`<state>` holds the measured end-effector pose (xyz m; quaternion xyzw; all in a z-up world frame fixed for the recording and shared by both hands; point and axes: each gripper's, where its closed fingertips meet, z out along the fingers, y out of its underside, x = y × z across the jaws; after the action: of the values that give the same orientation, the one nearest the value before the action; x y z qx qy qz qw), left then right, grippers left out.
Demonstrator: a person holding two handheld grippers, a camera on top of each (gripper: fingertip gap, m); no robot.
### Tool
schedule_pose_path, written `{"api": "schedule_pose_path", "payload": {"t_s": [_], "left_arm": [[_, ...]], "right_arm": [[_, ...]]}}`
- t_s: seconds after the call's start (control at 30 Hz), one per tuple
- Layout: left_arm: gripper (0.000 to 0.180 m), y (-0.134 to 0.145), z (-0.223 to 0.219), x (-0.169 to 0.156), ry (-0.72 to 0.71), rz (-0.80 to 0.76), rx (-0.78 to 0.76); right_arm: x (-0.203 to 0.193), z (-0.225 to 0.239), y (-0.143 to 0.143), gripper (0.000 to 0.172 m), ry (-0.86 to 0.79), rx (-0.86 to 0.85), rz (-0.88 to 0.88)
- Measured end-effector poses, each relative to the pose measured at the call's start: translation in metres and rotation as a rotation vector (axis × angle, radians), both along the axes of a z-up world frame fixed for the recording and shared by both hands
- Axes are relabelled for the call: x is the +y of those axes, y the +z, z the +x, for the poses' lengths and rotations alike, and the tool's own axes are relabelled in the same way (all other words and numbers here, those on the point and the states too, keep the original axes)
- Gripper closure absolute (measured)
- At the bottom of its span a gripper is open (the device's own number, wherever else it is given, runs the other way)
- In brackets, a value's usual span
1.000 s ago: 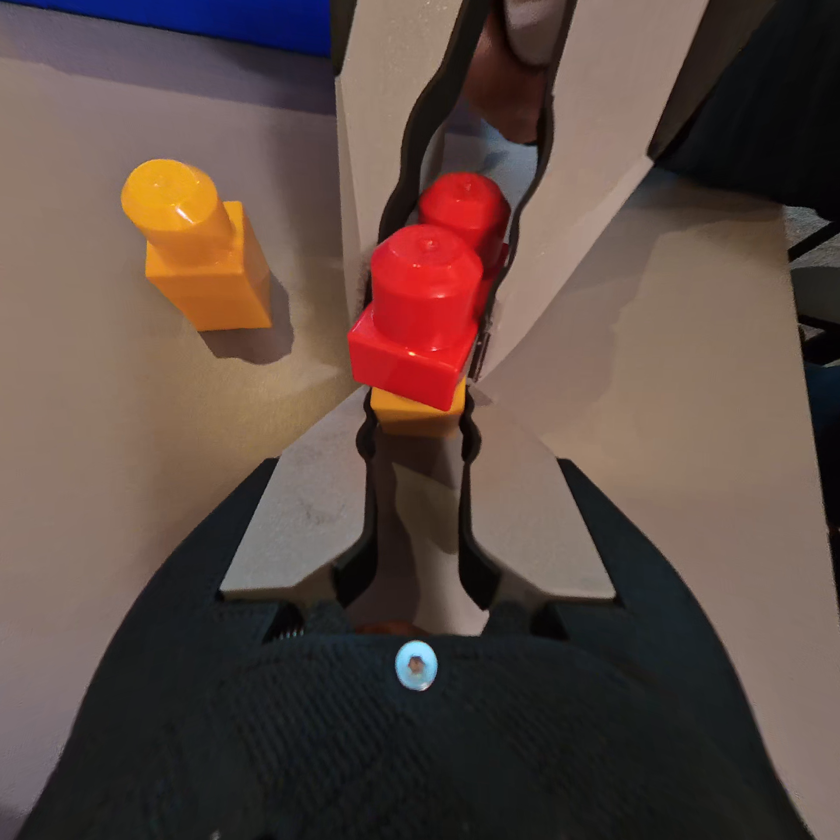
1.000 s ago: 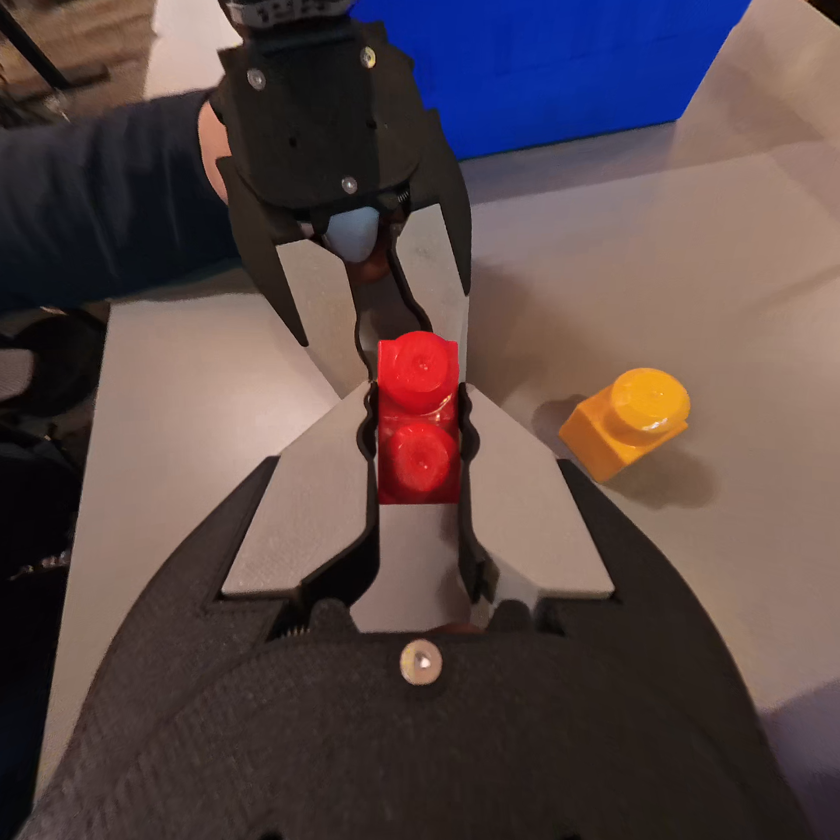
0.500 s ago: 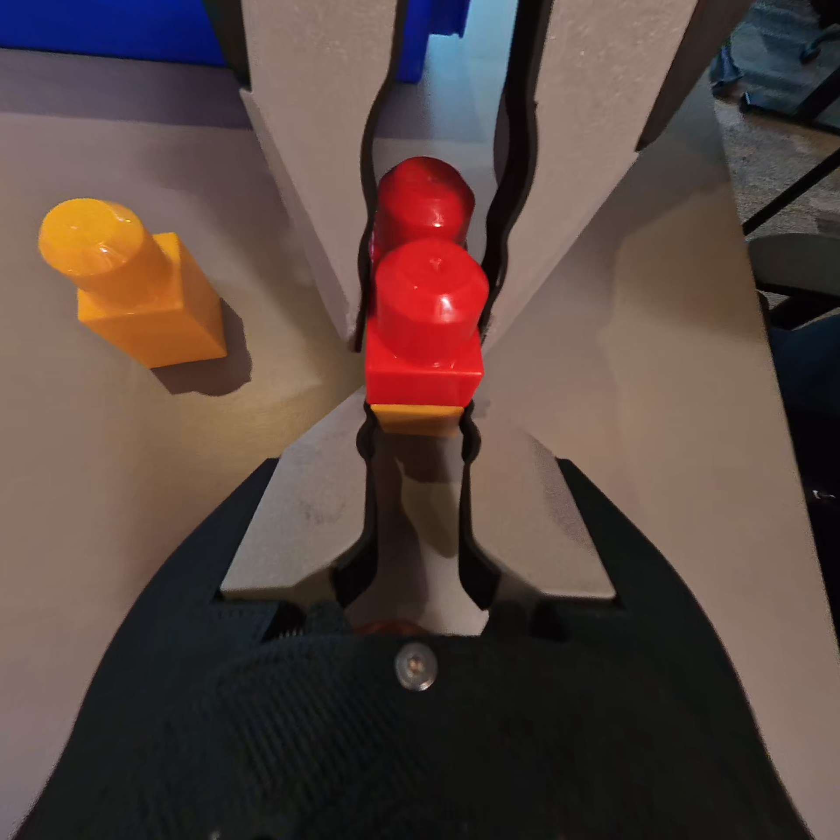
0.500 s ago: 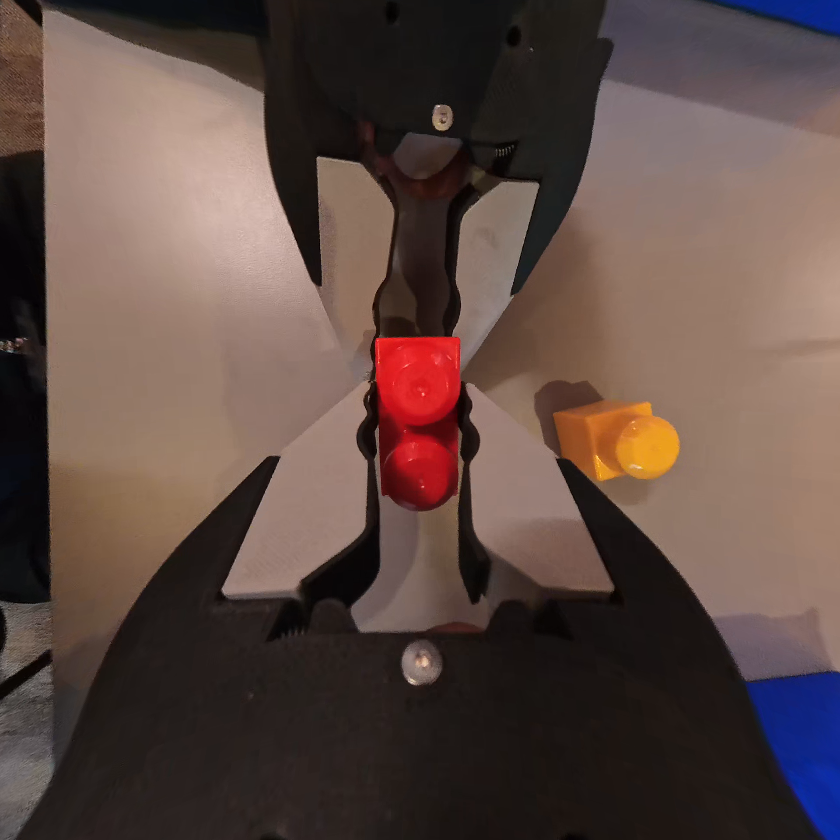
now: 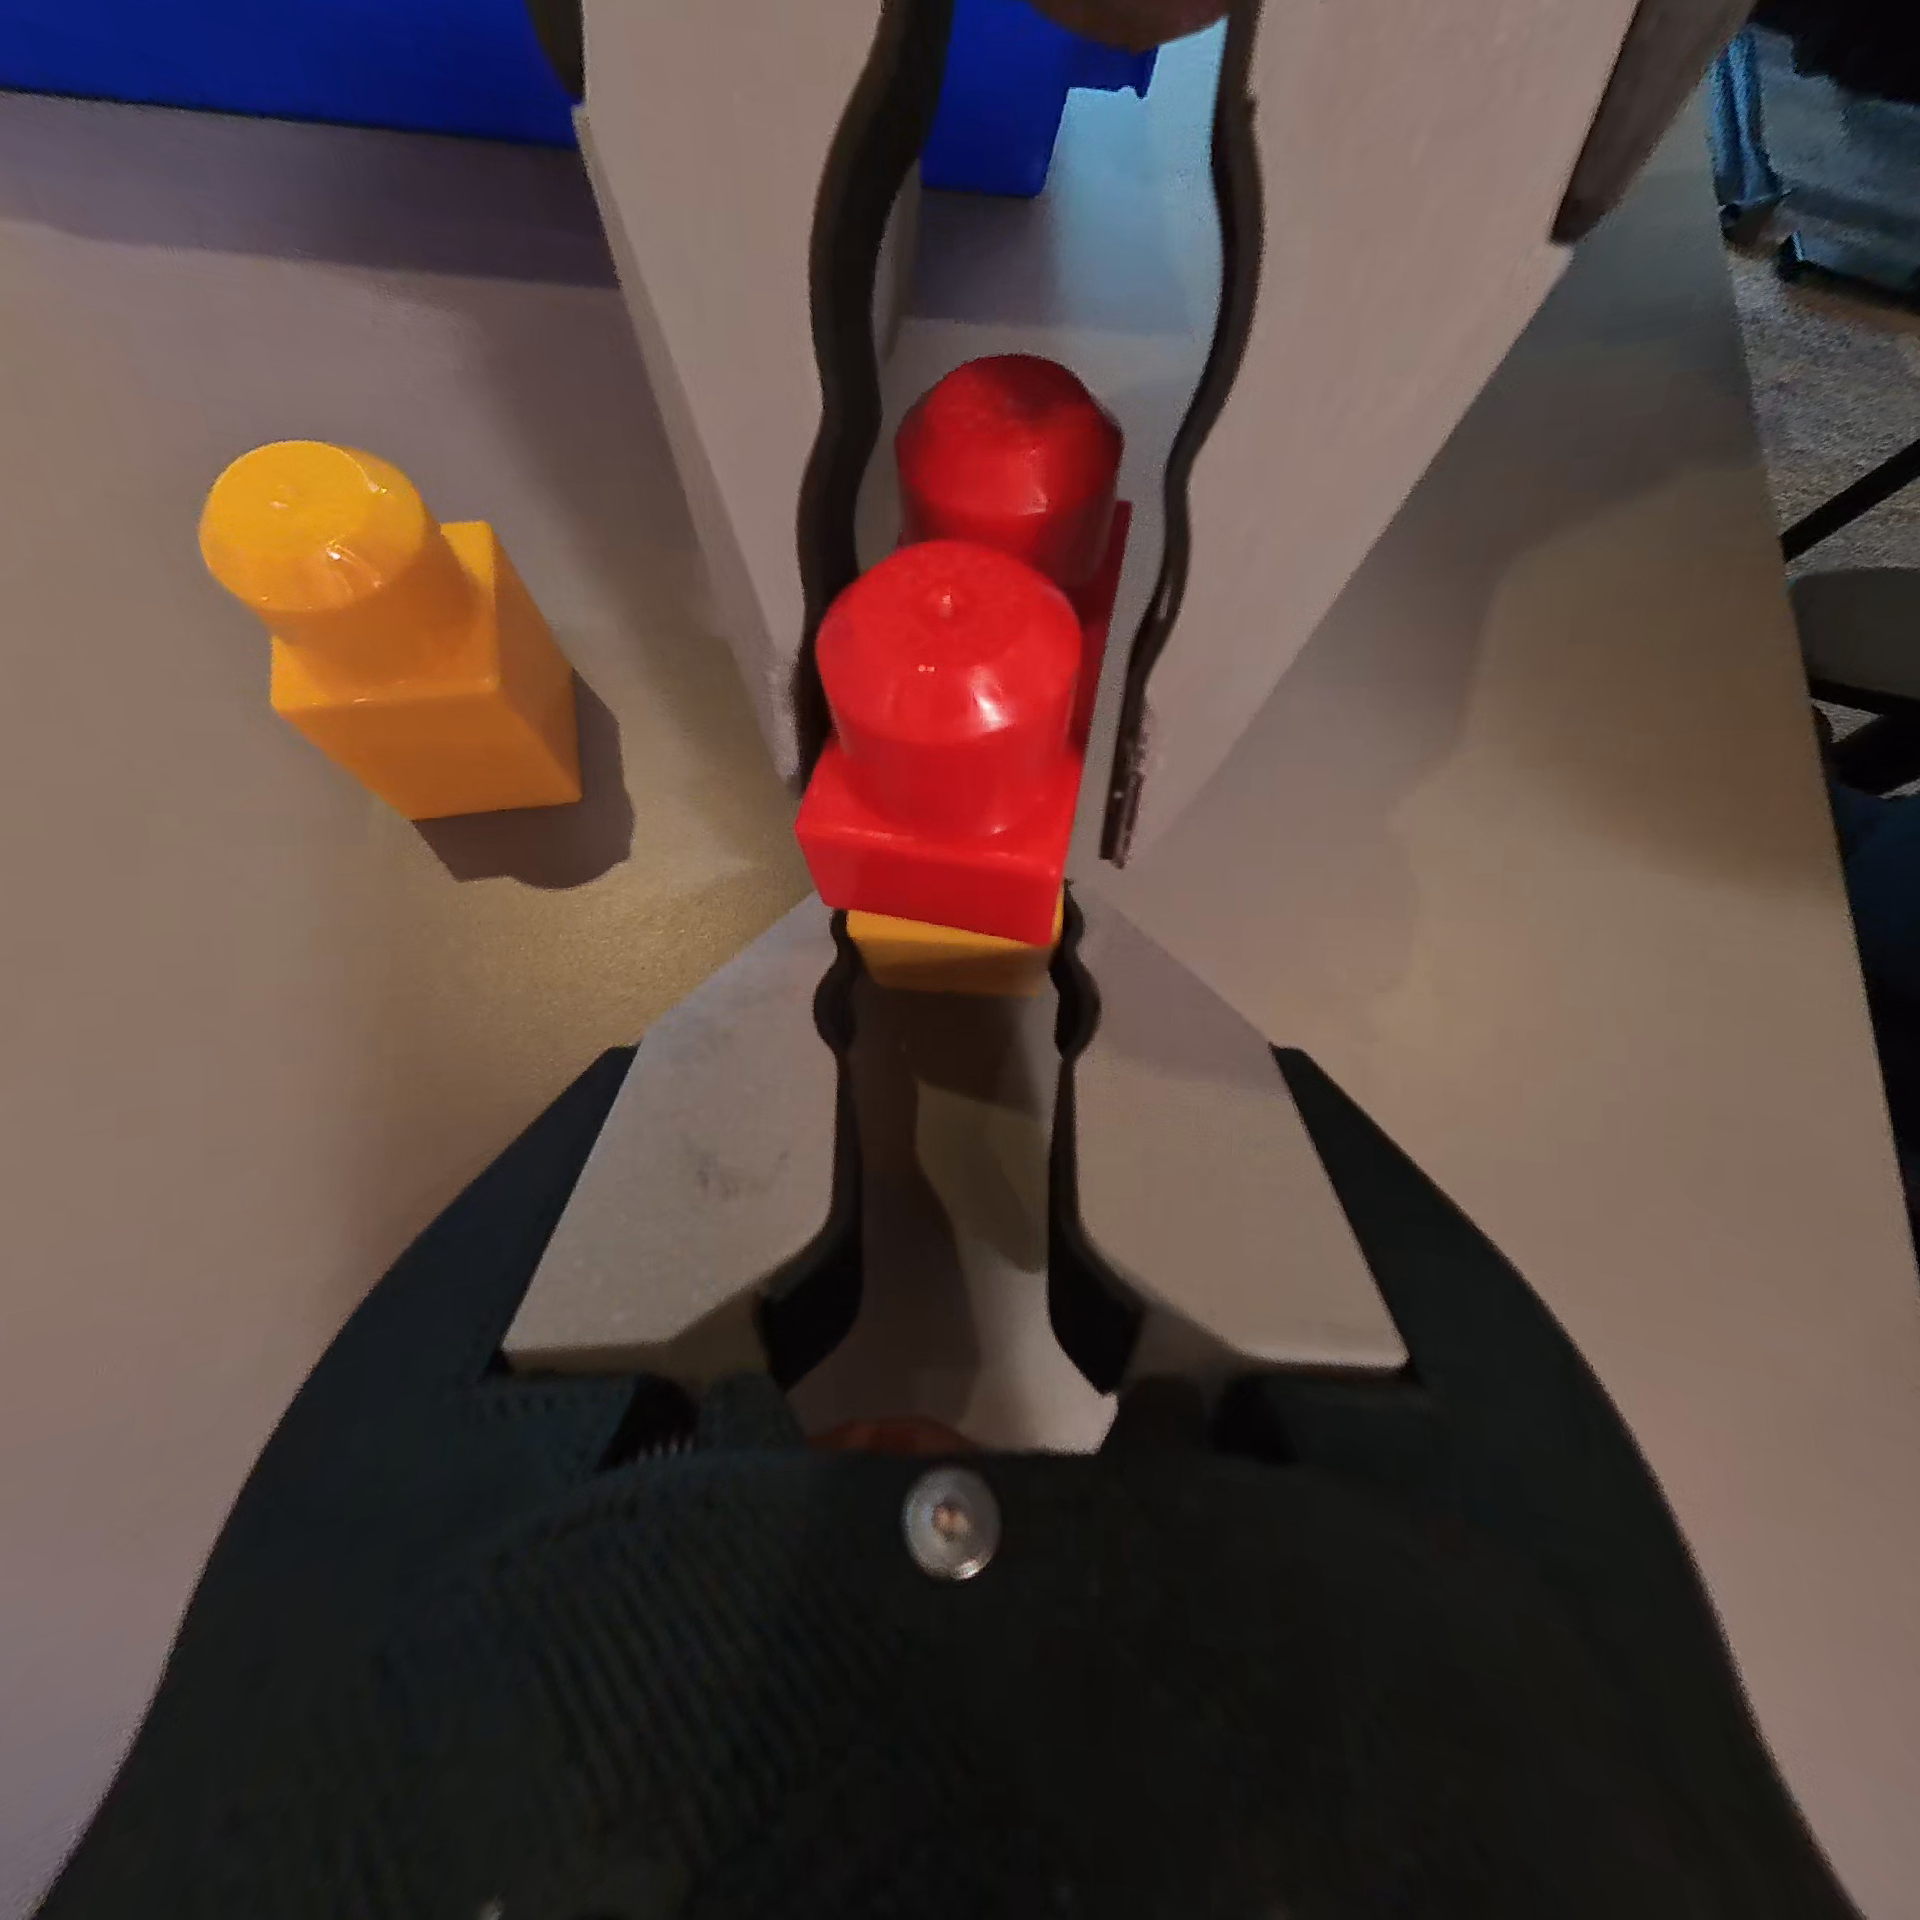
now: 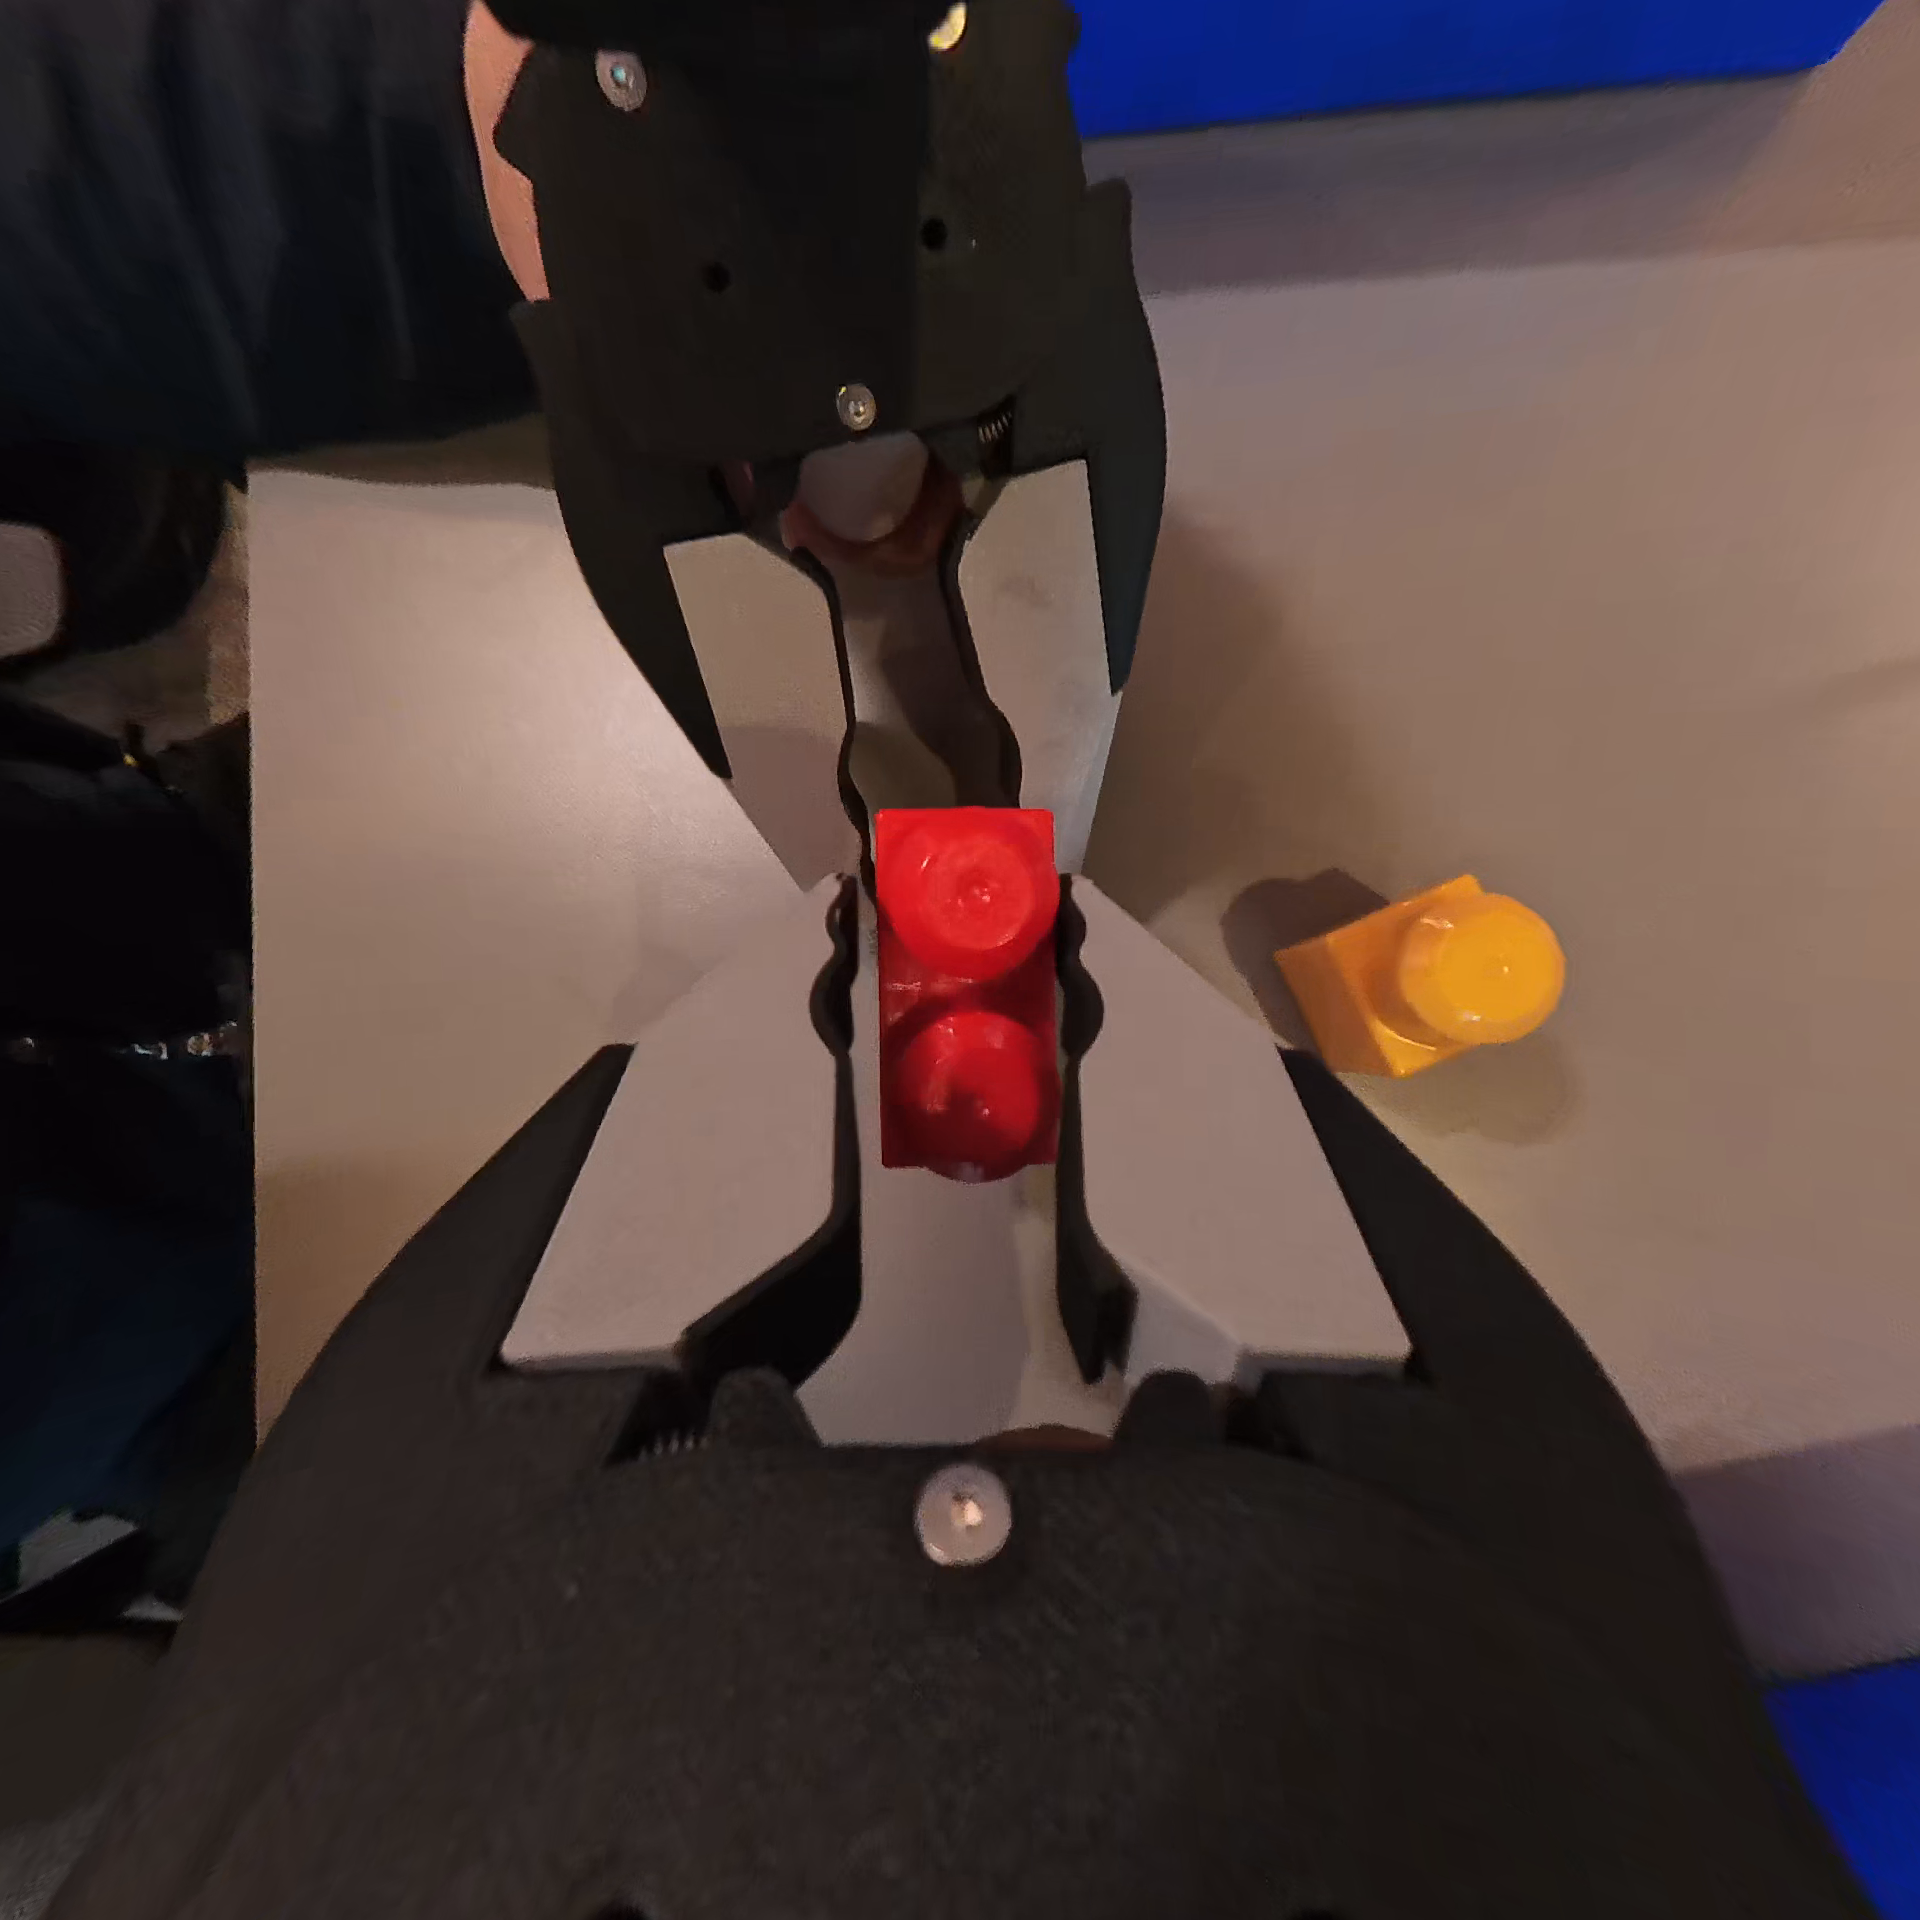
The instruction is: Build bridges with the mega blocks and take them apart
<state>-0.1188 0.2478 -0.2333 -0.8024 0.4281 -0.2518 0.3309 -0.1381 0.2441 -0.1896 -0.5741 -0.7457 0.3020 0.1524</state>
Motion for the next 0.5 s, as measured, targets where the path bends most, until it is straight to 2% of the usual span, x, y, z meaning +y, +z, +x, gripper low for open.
{"api": "schedule_pose_path", "payload": {"t_s": [0.2, 0.5], "left_arm": [[0.146, 0.0, 0.0, 0.0, -0.003, -0.008, -0.008], [0.146, 0.0, 0.0, 0.001, 0.006, -0.012, -0.011]], "right_arm": [[0.003, 0.0, 0.012, 0.144, -0.046, 0.098, -0.05], [0.005, -0.001, 0.011, 0.144, -0.083, 0.077, -0.069]]}}
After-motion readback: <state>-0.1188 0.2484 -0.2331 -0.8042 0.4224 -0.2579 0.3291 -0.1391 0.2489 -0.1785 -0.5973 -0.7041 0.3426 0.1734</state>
